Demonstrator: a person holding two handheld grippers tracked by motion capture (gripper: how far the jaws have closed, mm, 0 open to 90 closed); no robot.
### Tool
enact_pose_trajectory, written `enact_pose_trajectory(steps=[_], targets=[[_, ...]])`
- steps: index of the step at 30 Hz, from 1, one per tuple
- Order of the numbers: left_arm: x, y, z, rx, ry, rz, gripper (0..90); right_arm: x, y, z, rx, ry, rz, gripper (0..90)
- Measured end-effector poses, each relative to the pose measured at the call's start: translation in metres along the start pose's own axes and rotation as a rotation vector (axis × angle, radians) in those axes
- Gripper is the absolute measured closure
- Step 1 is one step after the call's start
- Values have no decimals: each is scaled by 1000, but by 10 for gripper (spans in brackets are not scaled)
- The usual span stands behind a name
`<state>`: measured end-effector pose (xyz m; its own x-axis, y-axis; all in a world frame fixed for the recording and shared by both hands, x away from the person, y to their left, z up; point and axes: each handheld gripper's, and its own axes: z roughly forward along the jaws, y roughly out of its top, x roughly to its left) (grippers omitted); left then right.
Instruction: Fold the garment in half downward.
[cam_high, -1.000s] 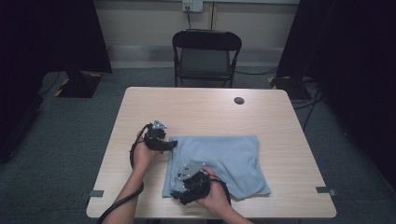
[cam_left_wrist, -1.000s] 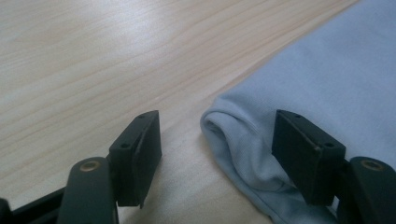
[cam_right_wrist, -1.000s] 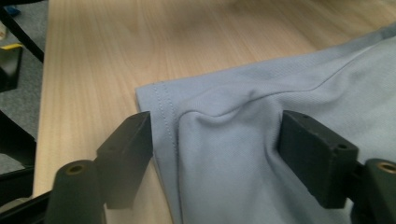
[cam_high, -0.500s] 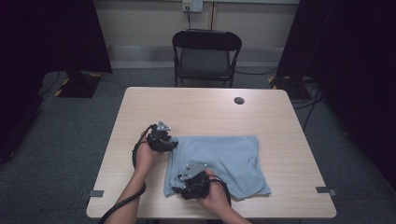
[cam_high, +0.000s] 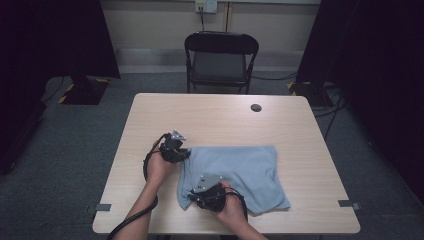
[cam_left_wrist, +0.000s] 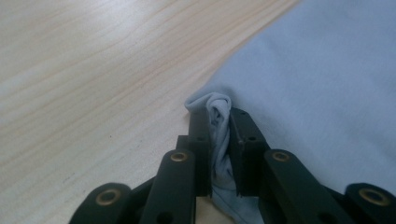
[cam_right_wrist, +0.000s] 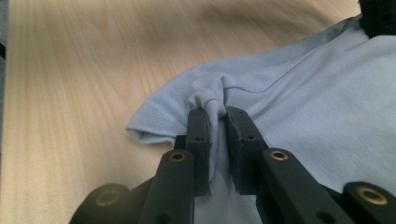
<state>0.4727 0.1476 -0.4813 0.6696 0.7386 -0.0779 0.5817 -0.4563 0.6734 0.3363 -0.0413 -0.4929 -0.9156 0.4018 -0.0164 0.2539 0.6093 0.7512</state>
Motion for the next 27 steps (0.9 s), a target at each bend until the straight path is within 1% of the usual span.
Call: enact_pose_trajectory(steps=[4, 6, 9, 13, 15, 17, 19, 20, 21, 22, 23, 24, 26, 27], targets=[[0, 5, -6, -4, -4, 1, 819, -4, 1, -6, -24, 32, 39, 831], [-1, 7, -8, 2, -5, -4, 822, -6, 2, -9, -29, 49, 57, 836], [-2, 10, -9, 1, -10, -6, 823, -6, 4, -12, -29, 51, 52, 839], [-4, 11, -9, 14, -11, 0, 823, -5, 6, -14, -27, 54, 49, 841], [-3, 10, -8, 25, -13, -3, 823, -5, 6, -13, -21, 62, 55, 840], [-4, 9, -7, 33, -11, -5, 823, -4, 4, -9, 0, 62, 50, 835], [-3, 8, -7, 31, -15, -7, 823, -3, 2, -6, 2, 61, 47, 829], [-3, 8, -7, 30, -16, -6, 823, -2, 2, -5, 2, 64, 50, 801], [-3, 8, -7, 30, -15, -2, 823, -2, 2, -4, 0, 73, 57, 739], [-3, 8, -7, 31, -16, -4, 823, -2, 2, -2, -6, 97, 76, 647], [-4, 8, -7, 32, -15, -3, 823, -1, 3, -1, -11, 110, 92, 559], [-4, 8, -6, 32, -15, 1, 823, 2, 4, 0, -9, 102, 90, 521], [-5, 8, -6, 39, -14, 9, 822, 8, 7, 2, 7, 82, 62, 493], [-5, 8, -6, 38, -10, 9, 823, 11, 8, 4, 13, 76, 54, 455]])
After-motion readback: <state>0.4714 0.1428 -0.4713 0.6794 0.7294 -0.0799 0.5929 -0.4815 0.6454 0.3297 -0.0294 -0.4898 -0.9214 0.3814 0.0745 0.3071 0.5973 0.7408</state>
